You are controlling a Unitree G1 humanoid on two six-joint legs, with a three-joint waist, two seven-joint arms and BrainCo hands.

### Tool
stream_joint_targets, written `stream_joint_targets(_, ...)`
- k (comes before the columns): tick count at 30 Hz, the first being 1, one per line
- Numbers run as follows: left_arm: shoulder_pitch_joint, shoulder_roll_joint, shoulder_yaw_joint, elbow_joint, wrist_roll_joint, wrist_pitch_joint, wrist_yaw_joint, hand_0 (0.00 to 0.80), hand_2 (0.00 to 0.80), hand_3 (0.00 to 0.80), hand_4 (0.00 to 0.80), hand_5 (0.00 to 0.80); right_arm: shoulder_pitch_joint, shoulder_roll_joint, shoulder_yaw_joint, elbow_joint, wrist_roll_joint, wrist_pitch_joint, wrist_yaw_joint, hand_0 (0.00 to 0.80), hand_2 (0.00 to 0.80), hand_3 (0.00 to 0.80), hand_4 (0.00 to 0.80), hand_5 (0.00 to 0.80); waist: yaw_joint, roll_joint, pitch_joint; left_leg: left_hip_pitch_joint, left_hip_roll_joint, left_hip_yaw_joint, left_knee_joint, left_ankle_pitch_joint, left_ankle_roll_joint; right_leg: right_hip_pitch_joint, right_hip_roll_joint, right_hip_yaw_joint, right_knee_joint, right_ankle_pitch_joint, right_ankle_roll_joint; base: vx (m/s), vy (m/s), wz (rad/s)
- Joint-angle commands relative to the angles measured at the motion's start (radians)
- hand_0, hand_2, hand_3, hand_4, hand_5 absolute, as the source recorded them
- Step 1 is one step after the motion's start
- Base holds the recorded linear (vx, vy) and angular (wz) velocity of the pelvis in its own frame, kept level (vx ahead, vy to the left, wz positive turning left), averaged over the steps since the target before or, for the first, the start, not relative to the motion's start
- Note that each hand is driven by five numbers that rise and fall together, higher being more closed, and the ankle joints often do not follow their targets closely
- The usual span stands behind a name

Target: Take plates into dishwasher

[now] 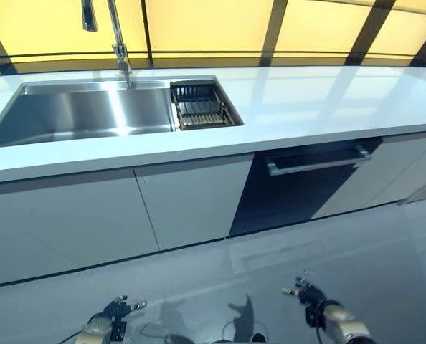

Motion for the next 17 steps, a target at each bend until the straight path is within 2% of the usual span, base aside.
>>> stream_joint_targets(1, -0.043, -0.048, -0.021, 0.070, 0.072, -0.063, 0.005, 0.000, 0.000, 0.000, 0.000, 0.000, -0.074, -0.023, -0.002, 0.035, -0.016, 0.007, -0.002, 0.000, 0.000, 0.000, 0.000, 0.000, -0.006, 0.048, 0.025, -0.029, -0.019, 0.007, 0.005, 0.030, 0.077, 0.063, -0.002, -0.017, 0.022, -0.054, 0.004, 0.000, 0.000, 0.00)
stream_joint_targets(6, -0.045, -0.080, -0.039, 0.117, 0.077, -0.076, 0.001, 0.000, 0.000, 0.000, 0.000, 0.000, -0.075, 0.006, 0.034, 0.111, -0.142, 0.020, -0.006, 0.000, 0.000, 0.000, 0.000, 0.000, -0.010, 0.049, 0.019, -0.019, -0.022, 0.013, 0.005, 0.023, 0.081, 0.067, -0.006, -0.012, 0.021, -0.054, 0.008, 0.000, 0.000, 0.00)
stream_joint_targets(8, -0.048, -0.097, -0.059, 0.140, 0.093, -0.084, -0.034, 0.000, 0.000, 0.000, 0.000, 0.000, -0.083, 0.012, 0.061, 0.154, -0.204, 0.037, 0.005, 0.000, 0.000, 0.000, 0.000, 0.000, -0.009, 0.047, 0.015, -0.011, -0.024, 0.017, 0.005, 0.018, 0.084, 0.073, -0.010, -0.011, 0.019, -0.053, 0.012, 0.010, -0.002, -0.02)
stream_joint_targets(17, -0.049, -0.097, -0.031, 0.137, 0.027, -0.106, -0.004, 0.000, 0.000, 0.000, 0.000, 0.000, -0.083, 0.000, 0.056, 0.180, -0.238, 0.062, -0.017, 0.000, 0.000, 0.000, 0.000, 0.000, -0.009, 0.034, 0.011, 0.003, -0.020, 0.017, 0.008, 0.008, 0.084, 0.079, -0.008, -0.002, 0.022, -0.057, 0.017, 0.023, -0.021, -0.03)
